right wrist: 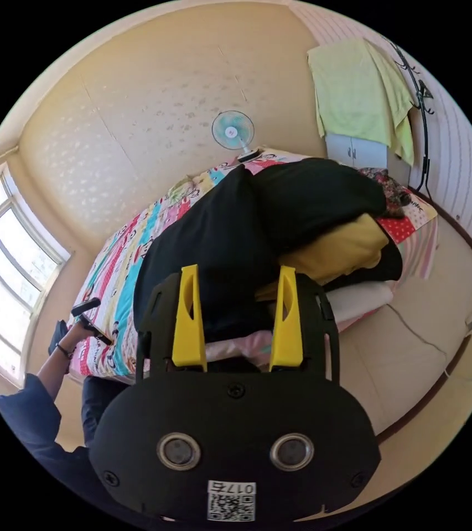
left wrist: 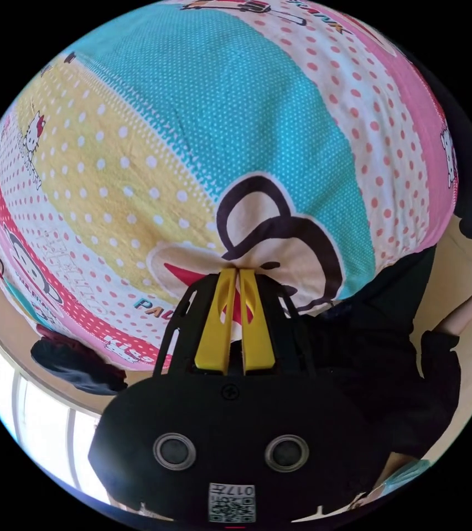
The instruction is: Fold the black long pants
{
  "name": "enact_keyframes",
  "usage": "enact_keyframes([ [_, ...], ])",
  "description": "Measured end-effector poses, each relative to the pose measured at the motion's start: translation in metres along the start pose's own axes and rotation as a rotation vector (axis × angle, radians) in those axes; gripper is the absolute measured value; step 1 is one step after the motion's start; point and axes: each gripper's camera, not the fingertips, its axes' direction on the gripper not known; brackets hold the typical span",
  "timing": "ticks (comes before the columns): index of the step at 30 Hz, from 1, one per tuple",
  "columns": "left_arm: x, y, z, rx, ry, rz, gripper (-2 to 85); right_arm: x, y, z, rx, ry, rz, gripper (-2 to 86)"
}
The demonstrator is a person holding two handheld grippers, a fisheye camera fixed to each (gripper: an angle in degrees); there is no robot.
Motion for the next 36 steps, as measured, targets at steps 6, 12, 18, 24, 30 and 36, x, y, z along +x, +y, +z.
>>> enact_keyframes([
  [6,-0.002,-0.009,-0.003,-0.079,-0.078,-0.01,-0.8,-0.06,-0.029,-0.016,0.128,0.175,-0.023,8.6],
  [12,0.009,-0.013,-0.005,-0.159,-0.233,-0.009,-1.0,-0.105,-0.087,0.02,0.021,0.032,-0.105,8.3],
  [18,-0.016,0.012,-0.019,-0.101,-0.199,-0.019,-0.9,-0.104,-0.073,0.027,-0.004,0.224,-0.139,11.6],
  [24,-0.06,0.051,-0.038,0.002,-0.066,-0.003,-0.8,-0.092,-0.04,0.036,0.05,0.493,-0.184,18.2],
  [30,-0.099,0.098,-0.056,0.132,0.034,-0.046,-0.8,-0.068,-0.05,0.011,0.169,0.376,-0.171,5.9],
  [36,-0.172,0.177,-0.059,0.393,0.345,-0.081,-1.0,-0.1,-0.13,0.003,0.194,0.109,-0.23,3.8],
])
